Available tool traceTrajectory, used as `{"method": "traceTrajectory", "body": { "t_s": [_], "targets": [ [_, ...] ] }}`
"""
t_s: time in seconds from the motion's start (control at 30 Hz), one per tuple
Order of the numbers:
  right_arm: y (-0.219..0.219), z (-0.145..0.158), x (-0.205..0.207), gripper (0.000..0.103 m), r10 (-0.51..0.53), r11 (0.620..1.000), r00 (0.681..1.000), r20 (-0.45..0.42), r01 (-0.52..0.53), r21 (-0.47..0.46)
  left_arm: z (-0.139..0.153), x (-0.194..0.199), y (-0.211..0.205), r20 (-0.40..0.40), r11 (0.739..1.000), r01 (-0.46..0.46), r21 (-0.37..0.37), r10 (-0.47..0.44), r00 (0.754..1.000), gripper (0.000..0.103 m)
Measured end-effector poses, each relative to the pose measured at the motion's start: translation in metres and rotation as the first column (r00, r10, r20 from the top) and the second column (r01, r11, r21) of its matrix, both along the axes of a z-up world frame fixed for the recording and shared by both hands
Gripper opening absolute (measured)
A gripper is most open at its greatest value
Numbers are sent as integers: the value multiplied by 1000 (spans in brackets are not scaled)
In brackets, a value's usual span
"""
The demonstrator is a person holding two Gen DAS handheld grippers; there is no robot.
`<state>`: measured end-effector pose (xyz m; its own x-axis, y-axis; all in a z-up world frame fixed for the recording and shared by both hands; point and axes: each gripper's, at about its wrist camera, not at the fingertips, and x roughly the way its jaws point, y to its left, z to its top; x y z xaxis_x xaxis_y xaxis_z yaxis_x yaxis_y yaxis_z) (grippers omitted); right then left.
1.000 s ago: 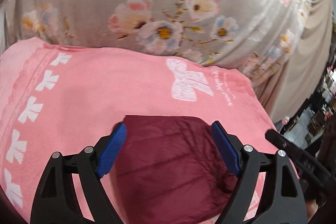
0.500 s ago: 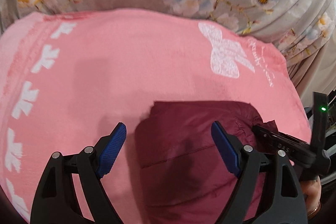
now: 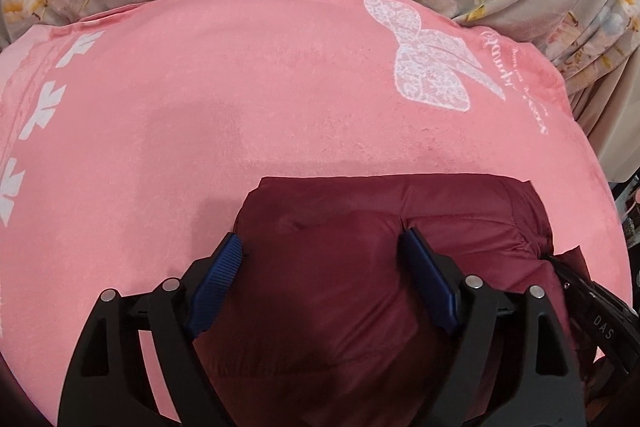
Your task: Fold large clothes
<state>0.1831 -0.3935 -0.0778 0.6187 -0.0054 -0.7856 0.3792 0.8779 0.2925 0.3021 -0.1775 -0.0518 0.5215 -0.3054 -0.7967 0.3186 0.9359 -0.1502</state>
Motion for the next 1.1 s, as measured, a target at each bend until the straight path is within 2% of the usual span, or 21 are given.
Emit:
{"method": "traceTrajectory", "body": {
  "t_s": [0.13, 0.3, 0.47, 0.67, 0.77, 0.83, 0.9, 0.93, 0.97, 1.0, 1.1],
  "targets": [
    [-3, -15, 1, 5, -5, 1000, 1000, 10, 5, 24, -8, 4, -4, 20, 1000, -15, 13, 14, 1000, 86],
    [-8, -26, -5, 3, -22, 997, 997, 68, 17, 72, -17, 4, -10, 39, 999, -26, 25, 25, 999, 90],
    [-7, -28, -7, 2, -32, 997, 994, 101, 25, 70, -22, 4, -15, 54, 999, -34, 42, 32, 998, 92],
    [-13, -32, -11, 2, -45, 992, 990, 132, 28, 123, -24, 2, -19, 76, 996, -42, 75, 36, 996, 93],
    [-18, -34, -14, 2, -50, 986, 988, 147, 25, 166, -23, 1, -21, 84, 995, -45, 88, 37, 996, 93],
    [-28, -37, -18, 2, -60, 969, 984, 168, 16, 248, -22, 0, -20, 84, 994, -43, 97, 35, 996, 93],
    [-36, -34, -28, 3, -81, 952, 985, 154, 31, 305, -18, -4, -18, 82, 993, -38, 115, 28, 996, 93],
    [-36, -28, -35, 5, -93, 951, 985, 148, 44, 305, -11, -12, -13, 83, 992, -31, 122, 21, 996, 93],
    [-35, -19, -46, 14, -98, 956, 984, 150, 51, 288, -5, -20, -9, 86, 993, -27, 117, 17, 996, 92],
    [-31, -9, -57, 19, -92, 968, 985, 148, 53, 247, 4, -33, -2, 89, 994, -14, 104, 4, 996, 92],
    [-18, 16, -85, 19, -47, 990, 986, 157, 25, 139, 26, -67, 13, 100, 998, 21, 67, -28, 995, 92]
  ]
}}
